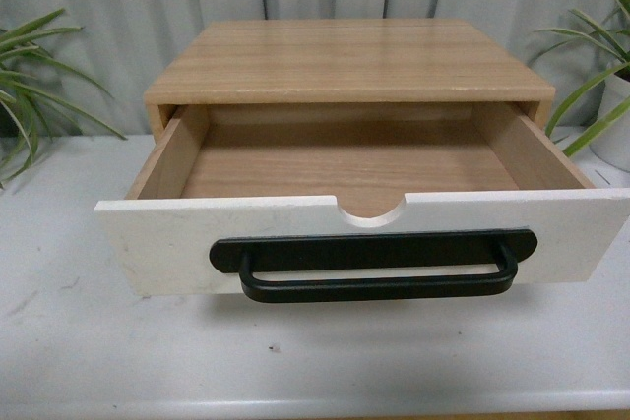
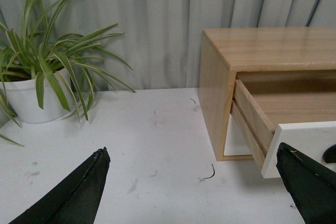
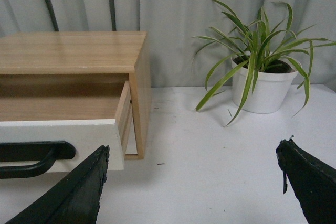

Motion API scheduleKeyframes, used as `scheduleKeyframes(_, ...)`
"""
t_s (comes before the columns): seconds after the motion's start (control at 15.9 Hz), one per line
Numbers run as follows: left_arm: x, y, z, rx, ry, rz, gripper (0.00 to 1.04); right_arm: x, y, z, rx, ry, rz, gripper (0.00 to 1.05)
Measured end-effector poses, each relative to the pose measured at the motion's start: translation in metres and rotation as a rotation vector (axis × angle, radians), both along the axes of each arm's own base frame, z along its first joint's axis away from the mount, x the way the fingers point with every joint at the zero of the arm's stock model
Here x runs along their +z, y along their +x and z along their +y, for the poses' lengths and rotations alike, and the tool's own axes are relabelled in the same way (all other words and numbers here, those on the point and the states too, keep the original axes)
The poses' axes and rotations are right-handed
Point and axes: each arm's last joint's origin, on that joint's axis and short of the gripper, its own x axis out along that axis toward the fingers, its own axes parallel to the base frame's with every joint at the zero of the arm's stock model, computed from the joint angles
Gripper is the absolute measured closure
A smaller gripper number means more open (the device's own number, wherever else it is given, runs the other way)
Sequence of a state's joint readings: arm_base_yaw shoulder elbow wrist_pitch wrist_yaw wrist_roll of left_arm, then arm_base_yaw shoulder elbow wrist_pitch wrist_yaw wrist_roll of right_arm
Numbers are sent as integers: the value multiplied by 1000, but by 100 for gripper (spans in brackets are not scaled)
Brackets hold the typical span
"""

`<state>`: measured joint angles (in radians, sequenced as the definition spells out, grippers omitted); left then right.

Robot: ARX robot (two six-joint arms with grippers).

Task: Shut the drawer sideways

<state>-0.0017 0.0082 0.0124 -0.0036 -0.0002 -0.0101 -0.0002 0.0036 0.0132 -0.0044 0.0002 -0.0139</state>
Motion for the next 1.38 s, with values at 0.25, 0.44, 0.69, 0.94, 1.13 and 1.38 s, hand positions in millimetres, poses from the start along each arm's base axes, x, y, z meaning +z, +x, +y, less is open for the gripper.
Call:
scheduleKeyframes(0.25,0,0,0,0,0,0,7,0,0,0,0,0,0,6)
scheduleKeyframes(0.44,0,0,0,0,0,0,7,0,0,0,0,0,0,6)
scheduleKeyframes(0.69,0,0,0,0,0,0,7,0,0,0,0,0,0,6)
scheduleKeyframes(0.94,0,0,0,0,0,0,7,0,0,0,0,0,0,6)
scheduleKeyframes(1.13,12,3,1,307,-204,397,7,-2,3,1,-138,136,123,6)
scheduleKeyframes(1.38,82,27,-19,234,-193,162,7,61,32,-7,-164,373,-70,6)
